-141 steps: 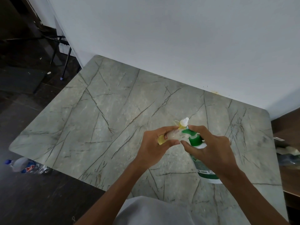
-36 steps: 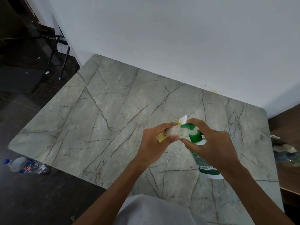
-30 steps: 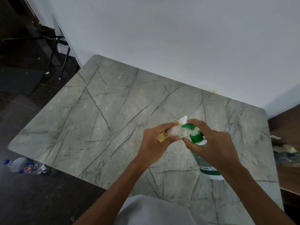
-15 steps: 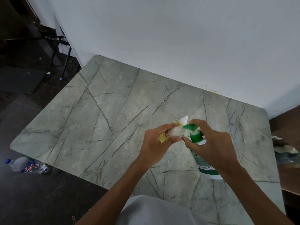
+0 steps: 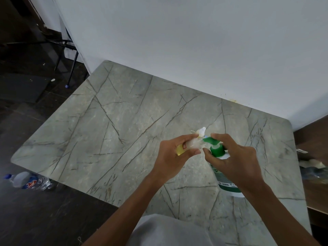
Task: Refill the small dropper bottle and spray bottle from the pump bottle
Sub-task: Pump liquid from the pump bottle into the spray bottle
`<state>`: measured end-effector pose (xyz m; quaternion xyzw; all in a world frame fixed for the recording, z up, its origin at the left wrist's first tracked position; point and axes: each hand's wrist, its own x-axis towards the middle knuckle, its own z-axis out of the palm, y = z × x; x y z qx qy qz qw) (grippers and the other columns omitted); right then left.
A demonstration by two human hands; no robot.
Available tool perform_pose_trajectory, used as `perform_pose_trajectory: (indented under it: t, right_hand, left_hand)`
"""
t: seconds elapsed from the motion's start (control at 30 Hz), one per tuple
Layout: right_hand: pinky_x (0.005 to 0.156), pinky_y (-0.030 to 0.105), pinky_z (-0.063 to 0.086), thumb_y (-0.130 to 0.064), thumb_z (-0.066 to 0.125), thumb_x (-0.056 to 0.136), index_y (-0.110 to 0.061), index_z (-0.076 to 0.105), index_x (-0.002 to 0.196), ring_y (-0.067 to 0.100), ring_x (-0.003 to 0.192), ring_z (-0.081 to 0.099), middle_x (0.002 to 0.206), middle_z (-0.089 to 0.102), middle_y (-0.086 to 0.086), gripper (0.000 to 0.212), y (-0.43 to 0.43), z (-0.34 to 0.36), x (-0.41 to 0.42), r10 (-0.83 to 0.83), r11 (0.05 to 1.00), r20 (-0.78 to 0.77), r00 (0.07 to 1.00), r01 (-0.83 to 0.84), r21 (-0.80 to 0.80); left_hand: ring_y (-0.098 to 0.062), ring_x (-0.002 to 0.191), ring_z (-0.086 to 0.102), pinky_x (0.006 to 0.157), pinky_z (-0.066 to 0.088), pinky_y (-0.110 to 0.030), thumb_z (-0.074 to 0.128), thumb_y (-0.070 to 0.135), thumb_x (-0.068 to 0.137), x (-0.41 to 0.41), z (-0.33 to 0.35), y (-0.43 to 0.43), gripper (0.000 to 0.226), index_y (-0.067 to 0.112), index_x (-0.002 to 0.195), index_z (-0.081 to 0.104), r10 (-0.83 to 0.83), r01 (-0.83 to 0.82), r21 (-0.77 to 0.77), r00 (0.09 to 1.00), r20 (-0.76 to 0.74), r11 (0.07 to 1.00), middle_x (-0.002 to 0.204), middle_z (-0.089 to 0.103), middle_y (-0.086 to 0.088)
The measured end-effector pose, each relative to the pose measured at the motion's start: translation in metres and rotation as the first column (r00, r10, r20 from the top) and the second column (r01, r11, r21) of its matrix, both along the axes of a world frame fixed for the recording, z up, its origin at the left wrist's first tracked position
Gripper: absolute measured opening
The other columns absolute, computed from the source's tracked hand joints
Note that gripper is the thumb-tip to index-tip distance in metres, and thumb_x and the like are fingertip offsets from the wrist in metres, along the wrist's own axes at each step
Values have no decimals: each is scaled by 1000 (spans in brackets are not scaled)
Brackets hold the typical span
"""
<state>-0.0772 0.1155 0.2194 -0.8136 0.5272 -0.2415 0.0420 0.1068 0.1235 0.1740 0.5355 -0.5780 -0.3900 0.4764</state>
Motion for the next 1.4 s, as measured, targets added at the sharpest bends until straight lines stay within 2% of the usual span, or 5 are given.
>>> perform_pose_trajectory:
  t: [0.13,0.43,0.87,1.13,1.4]
  right_hand:
    - [45,17,48,-36,80,68,-16,58,110,10,47,59,76,70,1,51,2,-2,2,-6,1000,9,1000,6,-23]
    - [50,21,53,-61,58,75,-29,47,123,9,57,63,87,71,-6,59,-2,5,0,40,999,-40,998,-39,30]
    - [44,21,52,-39,79,69,-19,58,111,11,50,61,78,71,-1,51,-1,3,3,34,999,0,999,-34,10]
    - [50,24,54,-60,63,73,-28,47,124,8,55,61,83,70,-7,62,-3,7,2,53,998,-41,998,-51,39]
    - [50,19,52,-51,68,74,-24,51,122,9,56,63,85,72,-4,58,-2,9,1,53,998,-33,998,-52,42]
  left_hand:
    - [-2,90,67,77,58,-25,79,30,78,0,1,2,43,22,119,68,-4,4,-8,1000,14,1000,105,71,13]
    - [2,91,66,73,56,-15,78,30,79,3,0,3,42,19,119,68,20,-20,-29,1000,7,999,103,69,16]
    - [0,87,67,73,57,-19,78,31,77,3,0,4,43,21,117,68,3,-3,-44,1000,6,999,100,66,24]
    - [4,89,66,73,52,-10,79,26,78,3,0,4,42,19,118,68,15,-16,-33,1000,-19,999,100,68,20]
    - [6,93,65,75,52,-11,78,29,78,2,3,3,43,20,119,67,0,-1,-39,1000,-7,999,104,66,21]
